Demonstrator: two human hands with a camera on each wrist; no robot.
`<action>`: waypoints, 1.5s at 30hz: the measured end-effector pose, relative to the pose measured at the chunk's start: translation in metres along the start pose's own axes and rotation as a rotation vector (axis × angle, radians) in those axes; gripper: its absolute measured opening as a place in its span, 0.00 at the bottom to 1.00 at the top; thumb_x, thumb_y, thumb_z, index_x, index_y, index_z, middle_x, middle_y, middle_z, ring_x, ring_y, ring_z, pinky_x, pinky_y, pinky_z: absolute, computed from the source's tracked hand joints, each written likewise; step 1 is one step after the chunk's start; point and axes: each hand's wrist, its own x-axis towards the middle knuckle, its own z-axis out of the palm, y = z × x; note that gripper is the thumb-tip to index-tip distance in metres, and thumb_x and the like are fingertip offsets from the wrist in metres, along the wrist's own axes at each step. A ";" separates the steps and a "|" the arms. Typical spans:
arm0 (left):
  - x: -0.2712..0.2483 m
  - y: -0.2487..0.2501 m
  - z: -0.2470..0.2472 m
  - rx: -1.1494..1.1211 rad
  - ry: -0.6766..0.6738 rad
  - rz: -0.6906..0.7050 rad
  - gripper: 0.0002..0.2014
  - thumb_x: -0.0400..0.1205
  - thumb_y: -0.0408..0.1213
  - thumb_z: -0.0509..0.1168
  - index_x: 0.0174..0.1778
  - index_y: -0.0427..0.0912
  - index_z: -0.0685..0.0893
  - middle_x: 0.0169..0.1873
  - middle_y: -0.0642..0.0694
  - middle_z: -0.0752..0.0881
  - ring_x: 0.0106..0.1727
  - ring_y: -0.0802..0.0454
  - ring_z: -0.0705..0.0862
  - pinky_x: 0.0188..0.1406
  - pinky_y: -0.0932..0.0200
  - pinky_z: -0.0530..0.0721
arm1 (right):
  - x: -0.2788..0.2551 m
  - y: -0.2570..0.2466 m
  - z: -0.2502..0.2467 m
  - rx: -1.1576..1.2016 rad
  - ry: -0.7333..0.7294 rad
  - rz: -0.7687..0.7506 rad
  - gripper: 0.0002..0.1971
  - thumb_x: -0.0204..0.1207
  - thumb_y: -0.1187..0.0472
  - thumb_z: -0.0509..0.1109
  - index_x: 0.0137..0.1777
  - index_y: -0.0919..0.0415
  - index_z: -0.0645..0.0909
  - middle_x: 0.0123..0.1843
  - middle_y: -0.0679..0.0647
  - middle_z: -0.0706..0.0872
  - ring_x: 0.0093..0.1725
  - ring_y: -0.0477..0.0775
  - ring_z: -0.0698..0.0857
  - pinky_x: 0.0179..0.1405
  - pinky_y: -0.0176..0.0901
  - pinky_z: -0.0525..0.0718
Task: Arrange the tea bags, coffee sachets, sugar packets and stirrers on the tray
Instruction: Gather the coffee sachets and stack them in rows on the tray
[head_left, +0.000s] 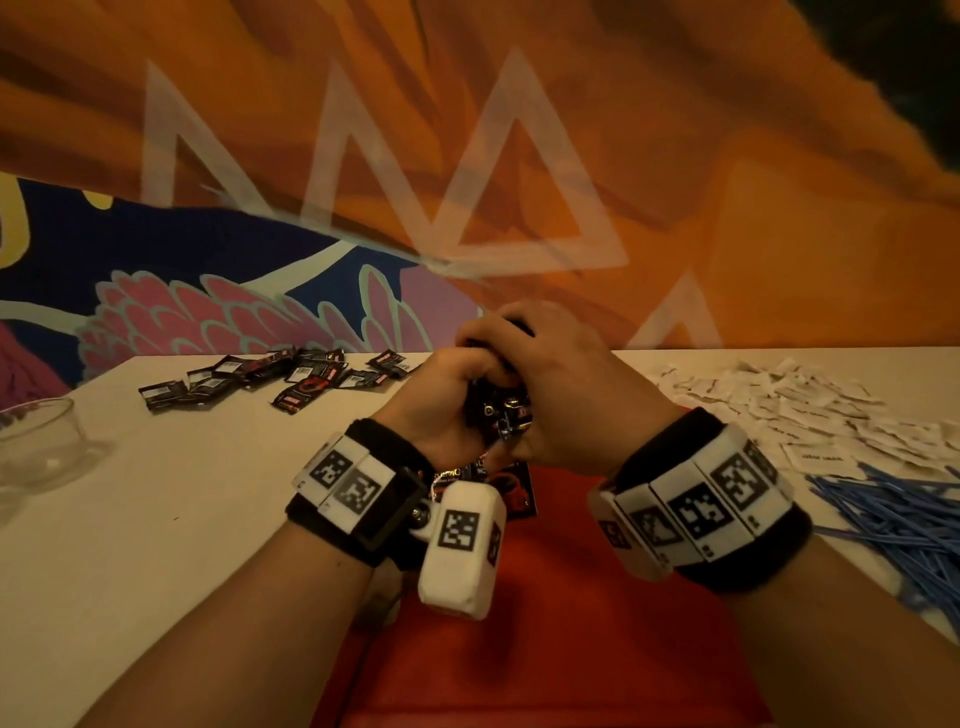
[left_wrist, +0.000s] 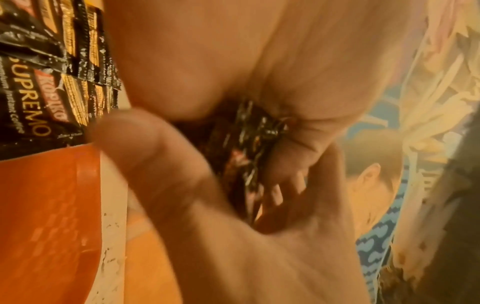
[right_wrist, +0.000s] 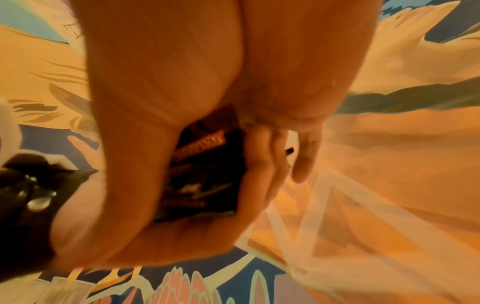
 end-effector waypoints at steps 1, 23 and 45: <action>0.001 -0.001 0.002 0.000 0.024 0.005 0.15 0.65 0.27 0.60 0.47 0.37 0.81 0.38 0.40 0.83 0.40 0.47 0.86 0.39 0.52 0.83 | -0.001 -0.001 0.000 -0.037 -0.049 0.020 0.56 0.50 0.40 0.88 0.78 0.38 0.62 0.77 0.50 0.65 0.80 0.59 0.61 0.76 0.63 0.68; -0.001 0.002 -0.003 -0.136 -0.046 0.008 0.29 0.77 0.55 0.67 0.69 0.39 0.81 0.59 0.38 0.87 0.61 0.41 0.88 0.57 0.47 0.90 | -0.001 0.014 -0.006 0.269 0.165 -0.067 0.44 0.54 0.42 0.87 0.70 0.55 0.76 0.68 0.51 0.77 0.66 0.49 0.76 0.67 0.41 0.77; 0.000 0.010 -0.006 0.131 0.069 0.061 0.08 0.83 0.30 0.62 0.54 0.33 0.84 0.40 0.40 0.90 0.39 0.48 0.90 0.35 0.57 0.88 | -0.001 0.020 -0.009 0.548 0.150 0.183 0.54 0.58 0.36 0.82 0.83 0.45 0.60 0.80 0.43 0.70 0.75 0.41 0.71 0.72 0.41 0.74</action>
